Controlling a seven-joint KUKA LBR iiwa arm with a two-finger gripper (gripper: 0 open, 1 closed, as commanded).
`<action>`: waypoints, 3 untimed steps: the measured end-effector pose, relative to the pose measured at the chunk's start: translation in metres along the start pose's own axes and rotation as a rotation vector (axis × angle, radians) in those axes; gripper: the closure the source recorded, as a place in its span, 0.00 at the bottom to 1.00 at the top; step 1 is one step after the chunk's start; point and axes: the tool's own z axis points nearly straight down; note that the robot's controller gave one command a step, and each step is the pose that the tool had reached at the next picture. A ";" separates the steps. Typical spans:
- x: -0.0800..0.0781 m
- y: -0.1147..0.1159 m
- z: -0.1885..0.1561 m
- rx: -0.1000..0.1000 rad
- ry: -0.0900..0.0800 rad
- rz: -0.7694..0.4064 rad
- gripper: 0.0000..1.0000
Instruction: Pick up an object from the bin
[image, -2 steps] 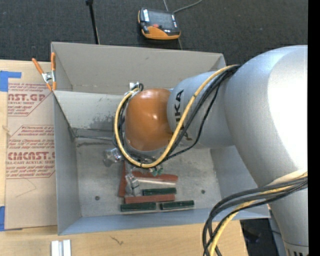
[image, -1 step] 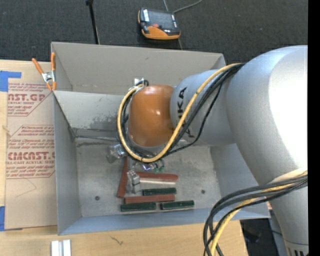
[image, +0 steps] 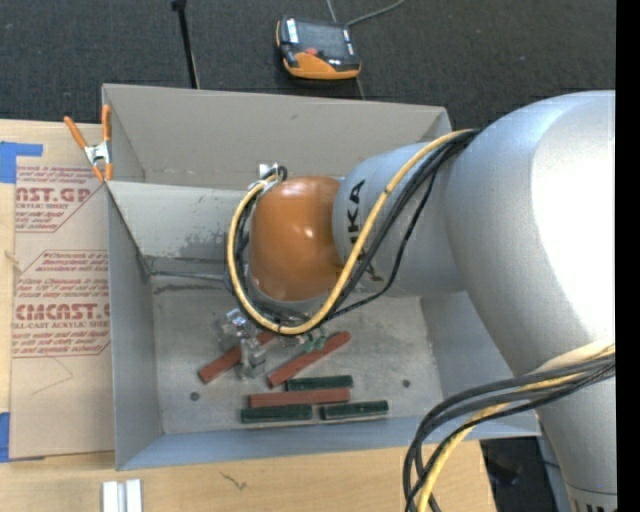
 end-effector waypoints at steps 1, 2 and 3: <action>0.000 0.000 0.000 0.000 0.000 0.000 1.00; 0.001 0.000 -0.004 -0.001 0.004 0.000 1.00; 0.001 0.000 -0.017 0.000 0.004 0.000 1.00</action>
Offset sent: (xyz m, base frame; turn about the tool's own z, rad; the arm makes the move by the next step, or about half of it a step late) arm 0.0000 -0.0001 0.0498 0.0000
